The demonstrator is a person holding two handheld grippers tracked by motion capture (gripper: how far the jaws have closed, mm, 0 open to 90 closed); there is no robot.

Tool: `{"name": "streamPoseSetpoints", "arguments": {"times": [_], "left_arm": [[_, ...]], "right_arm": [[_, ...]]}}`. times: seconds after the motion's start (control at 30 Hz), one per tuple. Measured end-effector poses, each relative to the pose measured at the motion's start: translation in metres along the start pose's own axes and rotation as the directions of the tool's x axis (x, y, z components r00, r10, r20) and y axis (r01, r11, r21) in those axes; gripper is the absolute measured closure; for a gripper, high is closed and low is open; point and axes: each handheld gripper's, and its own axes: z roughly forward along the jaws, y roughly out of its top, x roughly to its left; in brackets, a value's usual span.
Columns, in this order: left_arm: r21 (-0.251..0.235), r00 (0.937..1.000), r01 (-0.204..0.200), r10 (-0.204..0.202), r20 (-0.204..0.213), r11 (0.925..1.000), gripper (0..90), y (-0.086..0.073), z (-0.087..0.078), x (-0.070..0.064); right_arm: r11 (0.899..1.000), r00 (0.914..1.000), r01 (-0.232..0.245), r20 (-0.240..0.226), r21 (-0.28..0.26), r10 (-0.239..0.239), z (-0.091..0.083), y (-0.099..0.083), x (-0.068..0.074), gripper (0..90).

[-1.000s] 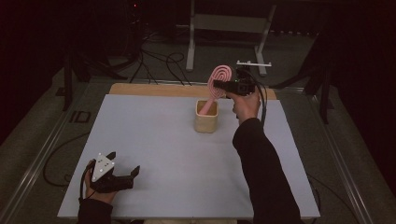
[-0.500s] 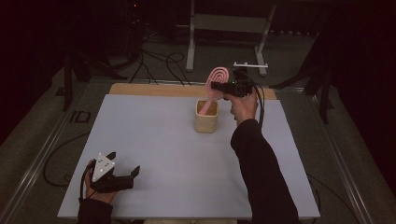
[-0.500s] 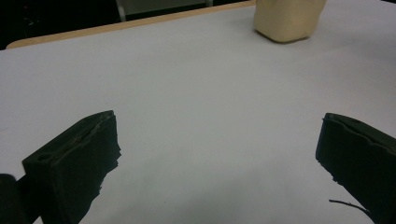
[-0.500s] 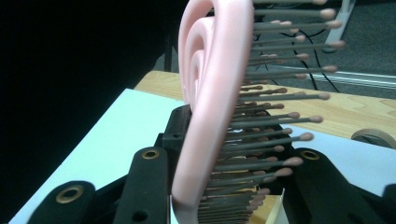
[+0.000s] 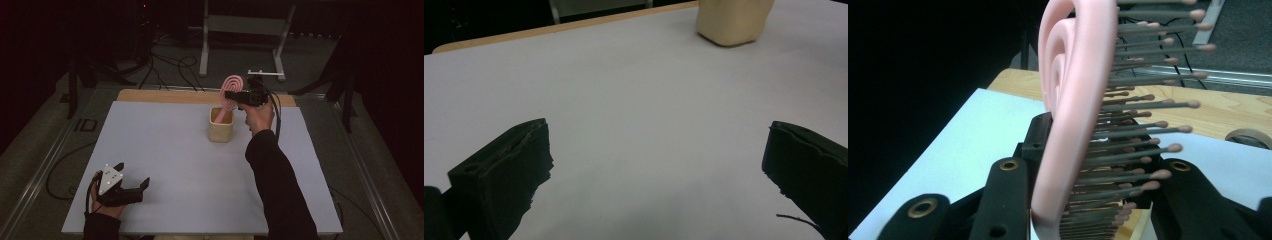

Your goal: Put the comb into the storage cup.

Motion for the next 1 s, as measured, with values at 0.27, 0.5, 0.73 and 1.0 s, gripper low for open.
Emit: {"name": "streamPoseSetpoints", "arguments": {"times": [0.27,0.5,0.73,1.0], "left_arm": [[-0.002,1.0000,0.002,-0.002,-0.001,1.0000,0.3,0.000,0.000,0.000],[0.001,1.0000,0.001,-0.001,0.000,1.0000,0.3,0.000,0.000,0.000],[0.003,1.0000,-0.001,0.001,0.000,1.0000,0.3,0.000,0.000,0.000],[0.006,1.0000,-0.005,0.005,0.003,1.0000,0.3,0.000,0.001,0.000]], "right_arm": [[1.000,1.0000,0.008,0.005,0.008,-0.008,0.004,-0.002,0.001,63.5],[1.000,0.9999,0.008,0.008,0.015,-0.008,0.007,-0.005,0.001,63.4],[1.000,0.9999,0.007,0.008,0.023,-0.007,0.010,-0.007,0.001,63.3],[0.999,0.9998,0.015,0.011,0.030,-0.015,0.013,-0.009,0.002,63.2]]}}
